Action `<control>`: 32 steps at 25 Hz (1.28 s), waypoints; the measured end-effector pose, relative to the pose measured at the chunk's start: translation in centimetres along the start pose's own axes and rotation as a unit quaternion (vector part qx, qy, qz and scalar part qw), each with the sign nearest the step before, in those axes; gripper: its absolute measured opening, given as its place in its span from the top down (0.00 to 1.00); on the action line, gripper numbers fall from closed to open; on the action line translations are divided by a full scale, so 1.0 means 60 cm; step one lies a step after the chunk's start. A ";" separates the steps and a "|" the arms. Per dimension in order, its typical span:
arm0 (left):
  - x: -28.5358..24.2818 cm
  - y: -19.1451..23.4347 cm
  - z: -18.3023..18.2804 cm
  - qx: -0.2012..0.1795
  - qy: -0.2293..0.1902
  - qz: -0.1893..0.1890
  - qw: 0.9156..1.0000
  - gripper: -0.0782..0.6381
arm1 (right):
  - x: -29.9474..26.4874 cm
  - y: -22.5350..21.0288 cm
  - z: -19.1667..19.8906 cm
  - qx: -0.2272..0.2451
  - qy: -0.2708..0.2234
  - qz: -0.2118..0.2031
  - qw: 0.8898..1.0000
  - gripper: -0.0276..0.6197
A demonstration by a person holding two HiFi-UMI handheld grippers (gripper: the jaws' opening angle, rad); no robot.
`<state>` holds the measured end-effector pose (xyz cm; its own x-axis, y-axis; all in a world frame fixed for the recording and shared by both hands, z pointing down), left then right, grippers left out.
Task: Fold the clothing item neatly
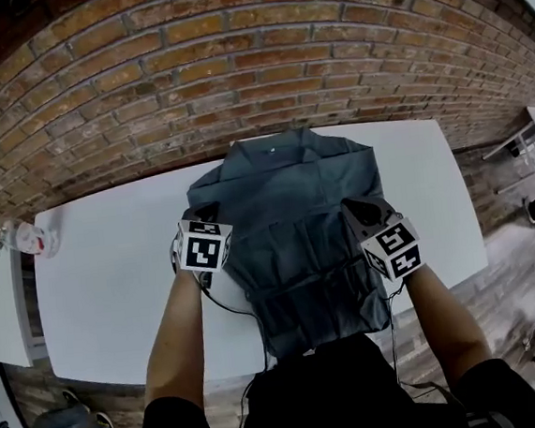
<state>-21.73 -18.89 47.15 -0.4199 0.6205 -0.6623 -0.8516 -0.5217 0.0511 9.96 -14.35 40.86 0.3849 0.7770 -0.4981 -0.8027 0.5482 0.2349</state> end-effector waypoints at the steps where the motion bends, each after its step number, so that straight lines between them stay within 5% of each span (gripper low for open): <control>1: -0.005 0.011 -0.007 -0.006 0.003 -0.004 1.000 0.89 | -0.011 -0.006 -0.005 0.010 0.003 -0.001 1.000 0.95; 5: -0.036 0.040 -0.044 -0.038 0.022 -0.016 0.999 0.89 | -0.059 -0.057 -0.020 0.020 0.012 -0.011 1.000 0.95; 9: -0.092 0.060 -0.090 -0.038 0.025 0.023 0.999 0.86 | -0.128 -0.134 -0.028 -0.021 0.013 -0.052 0.998 0.95; 12: -0.146 0.081 -0.110 -0.009 0.041 0.071 0.997 0.68 | -0.208 -0.191 -0.022 -0.055 0.063 -0.085 0.993 0.90; 16: -0.206 0.117 -0.112 0.022 0.072 0.088 0.993 0.64 | -0.337 -0.224 -0.006 -0.070 0.155 -0.133 0.976 0.78; 22: -0.283 0.123 -0.128 0.007 0.116 0.109 0.987 0.62 | -0.461 -0.234 -0.006 -0.048 0.185 -0.166 0.968 0.74; 30: -0.341 0.116 -0.139 -0.046 0.171 0.072 0.982 0.63 | -0.519 -0.205 0.020 -0.018 0.229 -0.181 0.956 0.75; 32: -0.340 0.107 -0.147 -0.074 0.167 0.061 0.981 0.72 | -0.516 -0.198 0.015 0.009 0.213 -0.172 0.962 0.87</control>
<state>-15.86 -40.04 54.40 -0.3676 0.3347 -0.8677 -0.7366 -0.6743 0.0520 7.99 -44.63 54.21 0.4016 0.3542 -0.8446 -0.6515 0.7586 0.0083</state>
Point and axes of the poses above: the fingertips, and each gripper's own axes: x backward along the fingers, y to its left, z out of its underside, the point moved 8 cm from there along x, backward along the fingers, and after that the axes turned 7 degrees about z, right-handed, at the moved point
